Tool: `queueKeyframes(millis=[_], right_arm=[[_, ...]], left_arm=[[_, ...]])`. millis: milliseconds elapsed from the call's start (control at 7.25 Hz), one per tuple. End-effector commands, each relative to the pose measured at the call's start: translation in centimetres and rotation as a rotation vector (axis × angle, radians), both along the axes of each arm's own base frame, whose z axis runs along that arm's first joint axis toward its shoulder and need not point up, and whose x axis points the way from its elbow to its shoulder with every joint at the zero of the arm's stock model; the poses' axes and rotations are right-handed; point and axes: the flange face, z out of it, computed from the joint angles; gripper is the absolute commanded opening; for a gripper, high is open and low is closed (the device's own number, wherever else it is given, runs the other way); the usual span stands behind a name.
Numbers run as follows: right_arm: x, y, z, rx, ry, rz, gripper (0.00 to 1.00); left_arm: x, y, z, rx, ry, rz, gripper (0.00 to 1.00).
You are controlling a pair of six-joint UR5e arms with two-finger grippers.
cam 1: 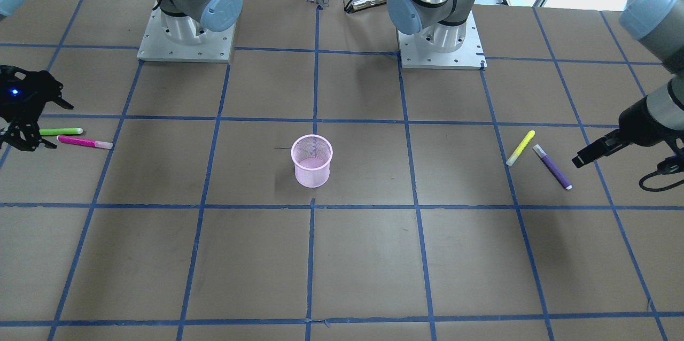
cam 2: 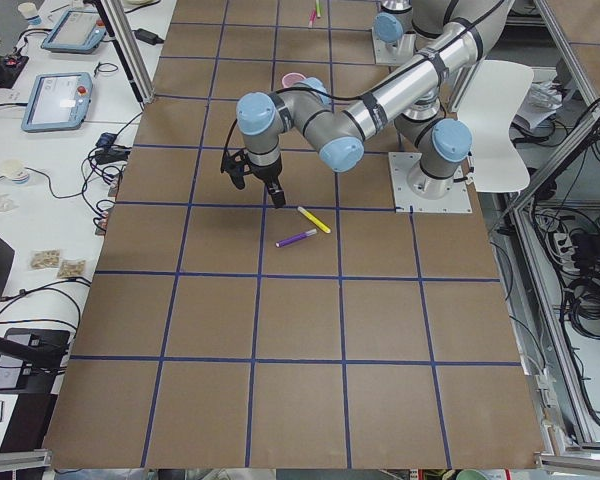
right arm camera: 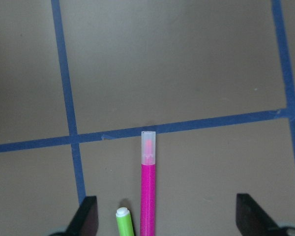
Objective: Insert purple and pink pens into pink cup
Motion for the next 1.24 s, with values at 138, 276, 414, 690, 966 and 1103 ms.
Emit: queueKeyframes(millis=[138, 276, 414, 690, 966, 1103], right_arm=[[0.1, 3.7, -5.2, -0.067, 0.021, 0.083, 1.0], [0.1, 3.7, -5.9, -0.054, 0.007, 0.065, 1.0], [0.0, 3.6, -6.3, -0.056, 0.004, 0.068, 1.0], [-0.7, 3.0, -7.0, -0.083, 0.039, 0.074, 1.0], [-1.1, 2.7, -7.7, -0.087, 0.055, 0.07, 0.89], [-1.1, 2.8, -7.8, -0.084, 0.054, 0.066, 0.82]], left_arm=[[4.2, 0.1, -6.7, 0.067, -0.012, 0.017, 1.0], [4.6, -0.3, -8.0, 0.066, -0.021, 0.02, 1.0], [4.9, -0.7, -9.1, 0.058, -0.029, 0.03, 1.0], [5.1, -0.9, -11.5, 0.087, -0.006, 0.035, 1.0], [5.4, -1.3, -13.4, 0.074, -0.015, 0.019, 1.0], [5.5, -1.3, -14.4, 0.082, -0.009, 0.02, 1.0]])
